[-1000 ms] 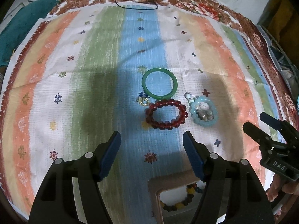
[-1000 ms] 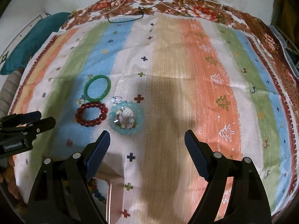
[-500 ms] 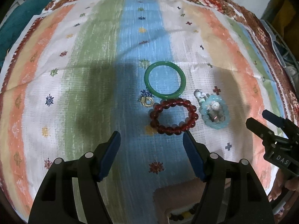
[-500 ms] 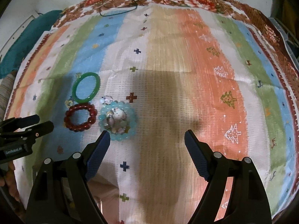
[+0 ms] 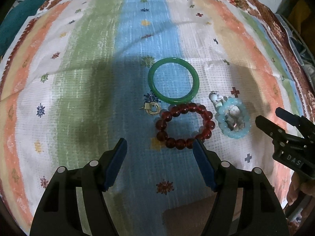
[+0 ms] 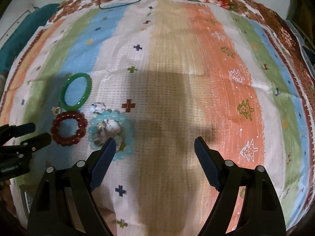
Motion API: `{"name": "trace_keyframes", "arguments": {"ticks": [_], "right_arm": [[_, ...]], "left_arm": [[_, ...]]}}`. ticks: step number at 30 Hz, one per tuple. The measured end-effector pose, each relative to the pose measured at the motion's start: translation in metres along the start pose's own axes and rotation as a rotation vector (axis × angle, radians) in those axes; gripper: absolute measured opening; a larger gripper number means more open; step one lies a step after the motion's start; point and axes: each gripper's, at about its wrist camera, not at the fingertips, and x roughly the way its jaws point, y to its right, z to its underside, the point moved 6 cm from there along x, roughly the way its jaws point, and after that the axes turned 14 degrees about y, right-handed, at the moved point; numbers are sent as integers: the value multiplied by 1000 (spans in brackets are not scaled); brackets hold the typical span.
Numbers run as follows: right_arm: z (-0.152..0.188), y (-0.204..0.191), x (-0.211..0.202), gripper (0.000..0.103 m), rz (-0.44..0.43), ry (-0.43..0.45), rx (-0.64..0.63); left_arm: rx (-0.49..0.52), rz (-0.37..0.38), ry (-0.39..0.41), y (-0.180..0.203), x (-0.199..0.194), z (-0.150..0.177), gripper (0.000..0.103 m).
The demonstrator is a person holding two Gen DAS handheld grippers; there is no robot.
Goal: Organize jewelry
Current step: 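Move both tools back to the remaining bracelets, then grasp the dark red beaded bracelet with left tool while right grasps turquoise bracelet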
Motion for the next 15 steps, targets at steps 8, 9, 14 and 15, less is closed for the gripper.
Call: {"name": "trace_keyframes", "arguments": {"ticks": [8,9,14,15], "right_arm": [[1,0,16,82,16,-23,-13],[1,0,18,82,21,-25,-16],[7,-4,28,82,27,-40,-33],[6,-4,29,82,30,-40,-38]], "left_arm": [[-1,-10,-13,-3,10,-2,69],[0,-11,-13,-3,11,-2,69],[11,-16,-29,-3,20,-2,67],[13,-15,-30,-4,21,-2,68]]}}
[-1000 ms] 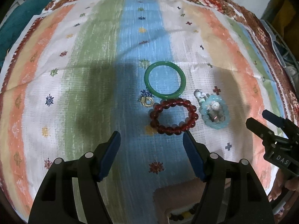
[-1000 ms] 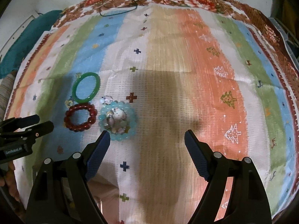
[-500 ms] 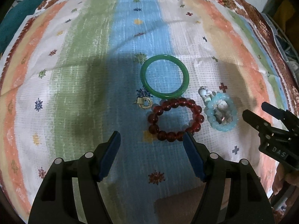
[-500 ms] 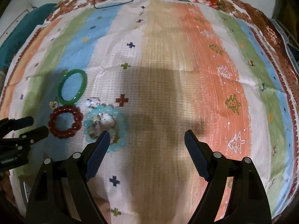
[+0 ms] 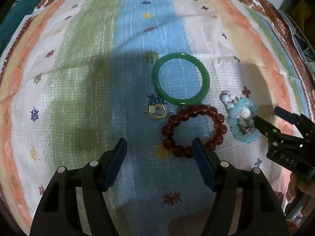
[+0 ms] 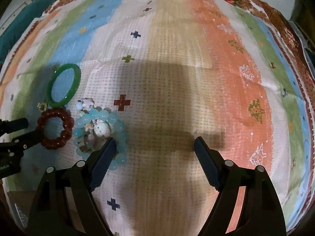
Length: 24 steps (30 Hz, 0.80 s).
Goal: Organize jewelry
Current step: 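Grasp the dark red beaded bracelet with left tool while right grasps turquoise bracelet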
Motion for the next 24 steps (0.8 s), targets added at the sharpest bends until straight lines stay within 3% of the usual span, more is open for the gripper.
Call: {"name": "trace_keyframes", "arguments": {"ticks": [5,6,8,11,13,16,24], "right_arm": [[-3,3,5,78,-7,-2,16],[-4,3,5,74,-9,-1,17],[-5,3,4,66,-12,2,12],[-6,-1,2,45,-22,7,0],[-5,-5,1,24,-51,5,-2],[-4,-12,-1,13,-59,8,-38],[-7,-10,-9,12,-96,11,-9]], "left_arm": [[-5,-4,0,-2,2,-2,63],[-6,-9,-2,-3,3,-1,57],[2,-15,-2,-2,5,0,56],[-2,7,-5,-1,6,2,47],[-13,14,-15,0,6,4,26],[17,-5,-20,2,6,6,19],[-5,-4,-27,-1,2,5,13]]}}
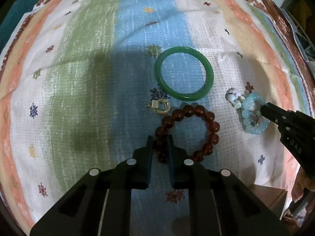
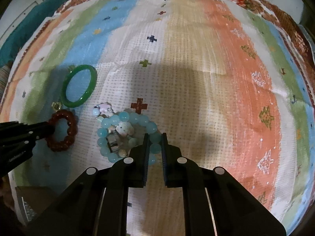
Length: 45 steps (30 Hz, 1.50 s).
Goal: Organize jewelry
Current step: 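Grasp the dark red beaded bracelet with left tool while right grasps turquoise bracelet, then carry both held bracelets over the silver tin box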
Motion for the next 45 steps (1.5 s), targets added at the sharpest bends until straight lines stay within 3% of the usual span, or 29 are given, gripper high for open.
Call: {"name": "trace_keyframes", "arguments": {"ticks": [21,45], "right_arm": [[-22,-32,-65,12,-48,130,-78],[-17,-44,-118,12,-61,214,-71]], "left_arm": [[14,88,126,22,-67,-19,13],[-15,65,218,27,-114,-15,13]]}}
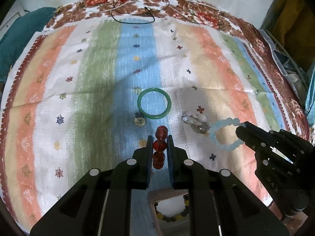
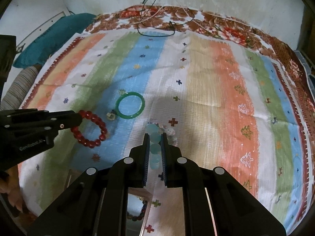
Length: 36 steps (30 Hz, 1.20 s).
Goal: Organize jewelry
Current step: 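Carry both held bracelets over the silver tin box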
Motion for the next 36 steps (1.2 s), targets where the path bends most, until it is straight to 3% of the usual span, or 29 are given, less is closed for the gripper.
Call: {"name": "trace_keyframes", "arguments": {"ticks": [10,19,36], "right_arm": [[1,-7,-19,12,-9,33,3],[0,-14,-37,12,-45,60,12],[4,-23,-78,12,-64,133,14]], "left_arm": [[43,-31,33,8,-17,5,13],[6,22,86,11,-47,1,13],[43,39,150,22,-86,14,13]]}}
